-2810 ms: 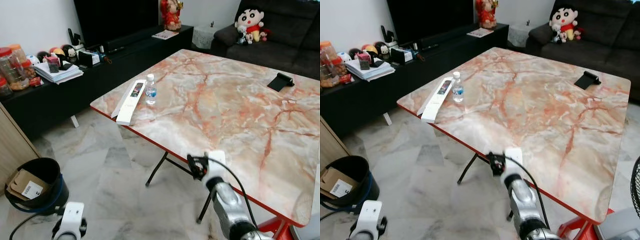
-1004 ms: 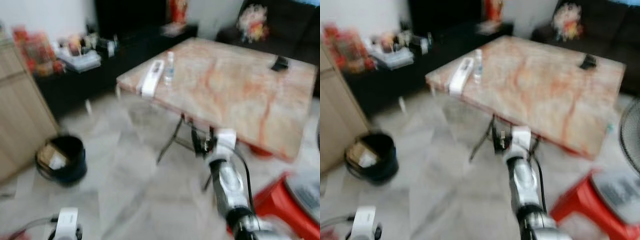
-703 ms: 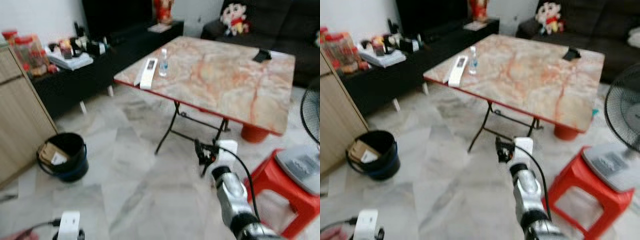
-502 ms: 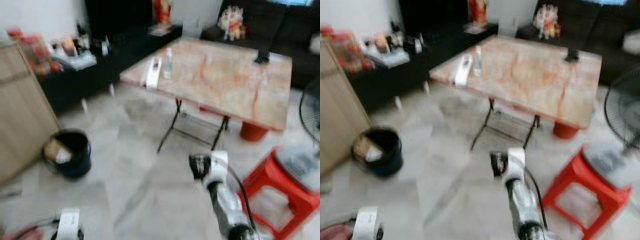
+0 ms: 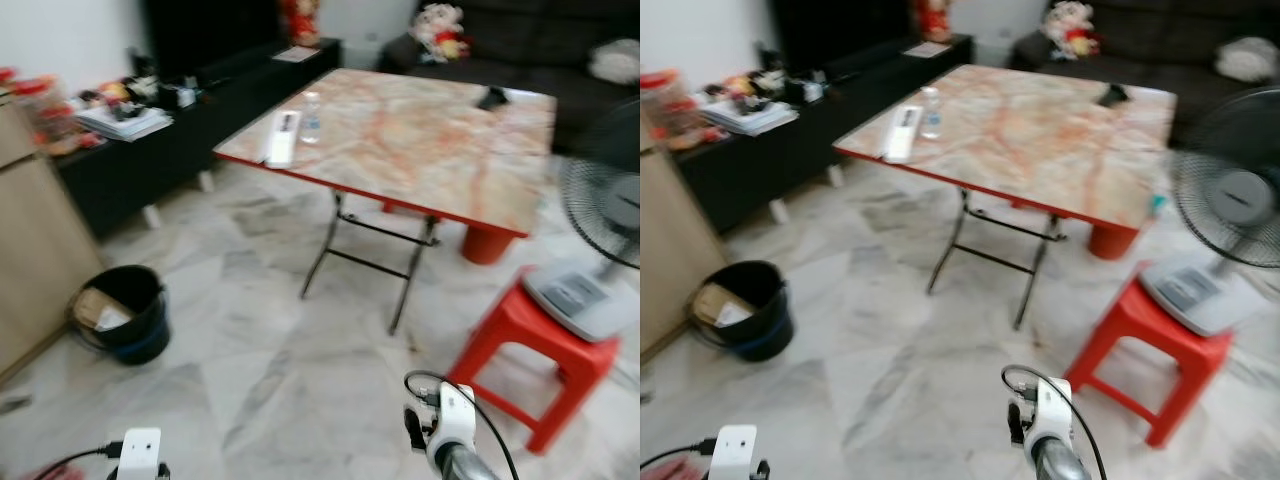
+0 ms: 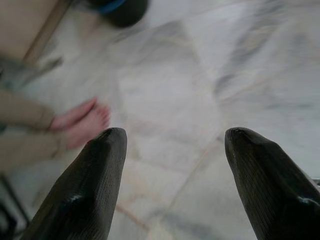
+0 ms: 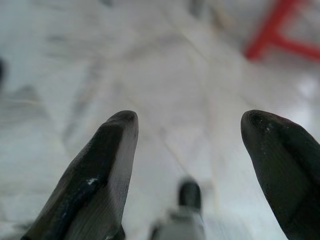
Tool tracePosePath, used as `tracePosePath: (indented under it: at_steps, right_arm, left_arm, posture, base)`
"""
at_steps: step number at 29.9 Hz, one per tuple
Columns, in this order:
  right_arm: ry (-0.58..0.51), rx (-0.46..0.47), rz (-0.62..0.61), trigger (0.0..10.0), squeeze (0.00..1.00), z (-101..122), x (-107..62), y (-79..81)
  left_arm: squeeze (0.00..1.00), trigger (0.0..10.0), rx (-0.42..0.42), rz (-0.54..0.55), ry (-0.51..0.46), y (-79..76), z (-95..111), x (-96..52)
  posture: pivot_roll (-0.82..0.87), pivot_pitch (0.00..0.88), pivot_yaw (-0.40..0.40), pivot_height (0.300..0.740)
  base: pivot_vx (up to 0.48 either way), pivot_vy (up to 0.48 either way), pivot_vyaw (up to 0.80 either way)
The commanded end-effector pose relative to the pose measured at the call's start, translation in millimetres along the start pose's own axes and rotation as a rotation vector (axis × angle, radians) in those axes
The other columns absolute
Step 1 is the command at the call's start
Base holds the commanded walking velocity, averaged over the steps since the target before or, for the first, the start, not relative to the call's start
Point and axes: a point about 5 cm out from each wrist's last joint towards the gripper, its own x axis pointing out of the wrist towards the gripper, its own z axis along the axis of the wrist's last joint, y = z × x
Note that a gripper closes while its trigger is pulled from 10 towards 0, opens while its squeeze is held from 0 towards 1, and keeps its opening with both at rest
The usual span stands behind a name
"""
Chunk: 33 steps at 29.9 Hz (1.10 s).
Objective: Picking trash to rubbish bin
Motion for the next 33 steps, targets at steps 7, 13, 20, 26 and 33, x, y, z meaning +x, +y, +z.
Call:
tracePosePath:
  at_steps: [7, 13, 20, 26, 33]
  right_arm:
    - [0.051, -0.028, -0.01, 10.0, 0.0, -10.7, -1.9, 2.0]
    - [0.073, -0.011, -0.003, 10.0, 0.0, -13.6, -2.0, 3.7]
    - [0.077, -0.038, -0.001, 10.0, 0.0, -14.0, -2.2, 3.4]
    - [0.076, -0.041, -0.002, 10.0, 0.0, -15.0, -2.5, 3.7]
    - [0.087, -0.028, -0.001, 10.0, 0.0, -16.3, -2.5, 5.4]
  left_arm:
    - [0.0, 10.0, -0.003, -0.001, 0.024, -0.3, 1.2, 1.5]
    - [0.0, 10.0, 0.001, -0.001, 0.027, 0.2, 1.1, 1.6]
    - [0.0, 10.0, 0.004, -0.001, 0.037, 0.8, -1.3, 1.1]
    - [0.0, 10.0, 0.007, 0.001, 0.045, 3.0, -4.4, 0.3]
    - [0.0, 10.0, 0.015, 0.001, 0.046, 4.7, -5.4, 0.0]
  posture:
    - [-0.05, 0.0, -0.002, 0.74]
    - [-0.05, 0.0, 0.002, 0.74]
    - [-0.05, 0.0, 0.002, 0.74]
    - [-0.04, 0.0, 0.005, 0.74]
    - [-0.04, 0.0, 0.01, 0.74]
  base:
    - [0.0, 0.0, -0.07]
    - [0.0, 0.309, -0.13]
    - [0.0, 0.429, -0.76]
    - [0.0, 0.48, 0.0]
    - [0.0, 0.48, -0.11]
